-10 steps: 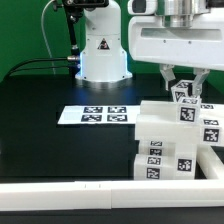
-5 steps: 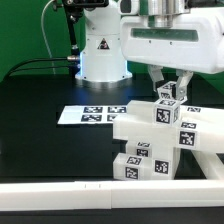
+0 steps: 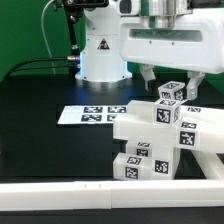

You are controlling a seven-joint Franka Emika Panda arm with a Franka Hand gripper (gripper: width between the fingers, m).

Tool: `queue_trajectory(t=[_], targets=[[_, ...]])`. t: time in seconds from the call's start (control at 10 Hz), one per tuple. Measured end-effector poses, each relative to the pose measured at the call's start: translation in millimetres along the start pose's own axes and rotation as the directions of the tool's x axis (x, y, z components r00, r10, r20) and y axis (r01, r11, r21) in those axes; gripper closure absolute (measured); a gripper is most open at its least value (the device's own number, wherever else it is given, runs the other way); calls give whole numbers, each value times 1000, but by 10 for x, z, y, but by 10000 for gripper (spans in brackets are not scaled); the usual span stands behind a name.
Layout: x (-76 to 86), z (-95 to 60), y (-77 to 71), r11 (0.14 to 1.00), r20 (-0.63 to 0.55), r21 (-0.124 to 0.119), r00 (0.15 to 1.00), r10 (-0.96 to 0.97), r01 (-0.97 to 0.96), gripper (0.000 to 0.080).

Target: Assemble chair

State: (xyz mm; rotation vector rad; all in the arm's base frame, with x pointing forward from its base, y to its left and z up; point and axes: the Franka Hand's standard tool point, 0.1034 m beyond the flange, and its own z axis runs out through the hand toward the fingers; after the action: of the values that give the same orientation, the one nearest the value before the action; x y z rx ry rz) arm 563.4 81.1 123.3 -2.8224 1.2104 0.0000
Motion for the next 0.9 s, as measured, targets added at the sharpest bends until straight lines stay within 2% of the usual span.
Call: queue_trajectory(t=[0.2, 0.3, 0.6, 0.7, 0.8, 0.9], targets=[[1, -25, -3, 949, -3, 4, 949, -315, 315, 151], [-34, -21, -27, 918, -4, -1, 918, -396, 396, 151], [2, -16, 2, 842, -4, -3, 842, -540, 540, 150], [-6, -15, -7, 774, -6, -13, 774, -634, 634, 150], [-81, -1, -67, 699, -11, -22, 698, -716, 715, 150], [-136, 29, -86, 667, -14, -22, 667, -745, 745, 150]])
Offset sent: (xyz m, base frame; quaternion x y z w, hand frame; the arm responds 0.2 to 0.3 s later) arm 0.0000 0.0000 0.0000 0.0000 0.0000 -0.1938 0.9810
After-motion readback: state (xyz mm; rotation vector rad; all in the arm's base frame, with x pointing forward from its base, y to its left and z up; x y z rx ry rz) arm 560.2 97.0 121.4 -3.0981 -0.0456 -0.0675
